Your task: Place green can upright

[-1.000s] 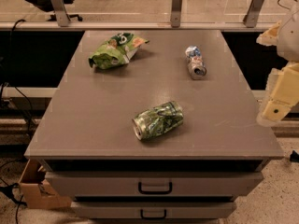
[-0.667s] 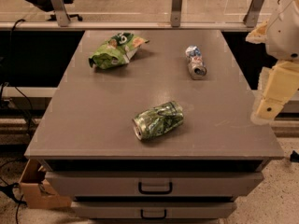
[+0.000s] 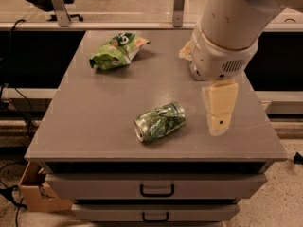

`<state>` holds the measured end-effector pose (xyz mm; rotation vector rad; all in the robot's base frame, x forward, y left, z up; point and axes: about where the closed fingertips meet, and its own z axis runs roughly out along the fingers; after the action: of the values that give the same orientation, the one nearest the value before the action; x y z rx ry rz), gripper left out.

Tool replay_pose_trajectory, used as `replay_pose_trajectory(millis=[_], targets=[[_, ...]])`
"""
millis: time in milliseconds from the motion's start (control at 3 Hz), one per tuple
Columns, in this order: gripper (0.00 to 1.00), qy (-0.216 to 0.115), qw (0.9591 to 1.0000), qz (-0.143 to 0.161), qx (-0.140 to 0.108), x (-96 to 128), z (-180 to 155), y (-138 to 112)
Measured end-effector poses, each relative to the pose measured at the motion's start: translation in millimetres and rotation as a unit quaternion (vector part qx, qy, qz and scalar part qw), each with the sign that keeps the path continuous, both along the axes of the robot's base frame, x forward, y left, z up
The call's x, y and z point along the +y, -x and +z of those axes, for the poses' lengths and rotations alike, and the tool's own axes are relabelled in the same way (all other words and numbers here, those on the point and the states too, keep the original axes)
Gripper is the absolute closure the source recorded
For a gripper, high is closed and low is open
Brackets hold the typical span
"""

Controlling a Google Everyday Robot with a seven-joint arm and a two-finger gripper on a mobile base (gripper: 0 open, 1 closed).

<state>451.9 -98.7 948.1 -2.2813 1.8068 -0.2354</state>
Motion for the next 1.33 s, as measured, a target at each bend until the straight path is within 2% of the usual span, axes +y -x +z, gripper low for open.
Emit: replay_pose_trajectory(millis=[333, 667, 1000, 1333], targets=[[0.0, 0.0, 1.0, 0.0, 0.0, 0, 0, 0], [0.0, -0.007, 0.9998, 0.018, 0.006, 19, -9, -6], [0.0, 0.013, 0.9987, 0.045, 0.018, 54, -24, -10], [0.0, 0.057, 0.9962, 0.059, 0.029, 81, -44, -13]])
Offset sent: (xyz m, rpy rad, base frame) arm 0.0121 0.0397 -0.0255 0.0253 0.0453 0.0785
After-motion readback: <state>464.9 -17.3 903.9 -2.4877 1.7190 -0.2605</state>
